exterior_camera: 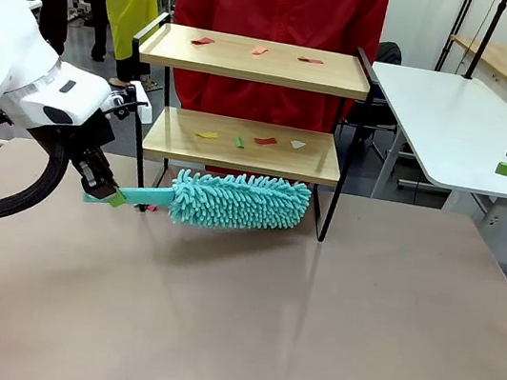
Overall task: Clean the shelf.
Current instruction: Clean the specific section of the Shelf indicated by the human with the Duster.
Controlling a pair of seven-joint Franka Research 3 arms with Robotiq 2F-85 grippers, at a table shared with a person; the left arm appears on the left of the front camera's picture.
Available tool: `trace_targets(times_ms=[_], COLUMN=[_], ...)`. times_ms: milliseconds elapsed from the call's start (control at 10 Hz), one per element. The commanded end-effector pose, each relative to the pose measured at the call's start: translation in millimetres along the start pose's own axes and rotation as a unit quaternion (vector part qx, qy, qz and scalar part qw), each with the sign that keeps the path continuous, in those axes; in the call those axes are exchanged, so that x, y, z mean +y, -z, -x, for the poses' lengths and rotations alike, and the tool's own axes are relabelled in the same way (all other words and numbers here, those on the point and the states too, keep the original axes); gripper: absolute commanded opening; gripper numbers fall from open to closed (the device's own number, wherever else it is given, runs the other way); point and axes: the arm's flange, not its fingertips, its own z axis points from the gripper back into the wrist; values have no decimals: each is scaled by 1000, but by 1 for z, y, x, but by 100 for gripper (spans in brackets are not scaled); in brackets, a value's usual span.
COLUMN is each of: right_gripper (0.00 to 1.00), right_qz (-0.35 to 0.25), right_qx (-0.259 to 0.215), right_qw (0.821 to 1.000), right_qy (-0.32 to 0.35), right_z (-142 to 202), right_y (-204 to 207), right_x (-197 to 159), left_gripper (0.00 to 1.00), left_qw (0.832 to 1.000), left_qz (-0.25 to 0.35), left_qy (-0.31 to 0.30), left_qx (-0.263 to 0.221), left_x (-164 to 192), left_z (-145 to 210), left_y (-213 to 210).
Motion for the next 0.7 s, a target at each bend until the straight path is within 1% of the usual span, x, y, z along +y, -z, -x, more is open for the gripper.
trace_targets(times_ms=[0,100,200,300,400,500,600], right_gripper=[100,100,100,100,100,100,100], right_qz=[7,7,7,7,7,7,7], right_qx=[5,5,5,5,5,5,5], right_qw=[1000,1000,1000,1000,1000,1000,1000], right_qy=[6,6,6,6,6,6,6], right_z=[-8,-8,-8,-8,-8,-8,-8], right_y=[3,3,3,3,3,3,3], right_x=[1,1,1,1,1,1,1], left_gripper=[13,13,13,13,13,13,13], left_qw=[1000,1000,1000,999,998,996,993], left_qz=[-14,-14,-1,1,13,37,25], left_qy=[12,12,2,22,36,65,76], left_qx=[4,4,3,39,48,40,82], left_x=[3,3,-1,4,14,20,24], left_z=[-3,-3,-1,0,14,27,37], left_y=[12,12,4,-15,-36,-64,-91])
